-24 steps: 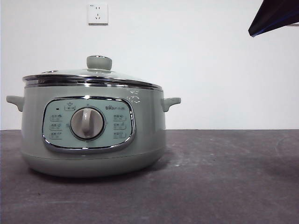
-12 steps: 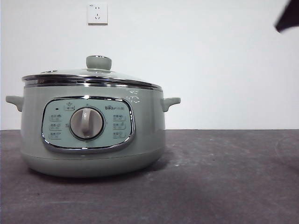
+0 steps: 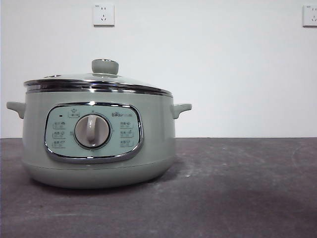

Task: Pick up the potato,open the lid,put the potato in the pot,close the lid

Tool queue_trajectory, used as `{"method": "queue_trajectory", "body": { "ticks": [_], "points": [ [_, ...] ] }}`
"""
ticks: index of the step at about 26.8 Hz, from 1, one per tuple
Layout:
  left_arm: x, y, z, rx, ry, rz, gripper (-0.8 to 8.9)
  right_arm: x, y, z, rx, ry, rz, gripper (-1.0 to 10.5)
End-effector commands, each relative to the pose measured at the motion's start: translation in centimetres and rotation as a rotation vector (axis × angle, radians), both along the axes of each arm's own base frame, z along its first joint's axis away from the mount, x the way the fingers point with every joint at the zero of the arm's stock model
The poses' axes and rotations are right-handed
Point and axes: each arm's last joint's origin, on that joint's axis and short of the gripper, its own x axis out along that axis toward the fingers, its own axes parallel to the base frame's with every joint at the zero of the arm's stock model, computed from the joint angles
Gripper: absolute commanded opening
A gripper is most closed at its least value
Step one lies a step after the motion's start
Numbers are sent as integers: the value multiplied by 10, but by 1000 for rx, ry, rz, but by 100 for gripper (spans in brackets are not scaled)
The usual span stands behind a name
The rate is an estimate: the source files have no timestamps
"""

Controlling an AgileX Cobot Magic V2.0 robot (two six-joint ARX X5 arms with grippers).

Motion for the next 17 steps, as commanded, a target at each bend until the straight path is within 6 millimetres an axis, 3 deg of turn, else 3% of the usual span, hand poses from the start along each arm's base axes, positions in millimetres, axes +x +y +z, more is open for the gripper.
{"method": "queue_trajectory", "body": {
  "ticks": [1, 7, 17],
  "points": [
    [1, 0, -5, 3, 12, 4, -4, 0, 0, -13, 48, 1, -6, 1],
    [1, 0, -5, 3, 11, 4, -4, 1, 0, -32, 43, 79, -8, 1],
    [1, 0, -5, 2, 10, 4, -4, 1, 0, -33, 39, 97, -15, 1]
  ]
}}
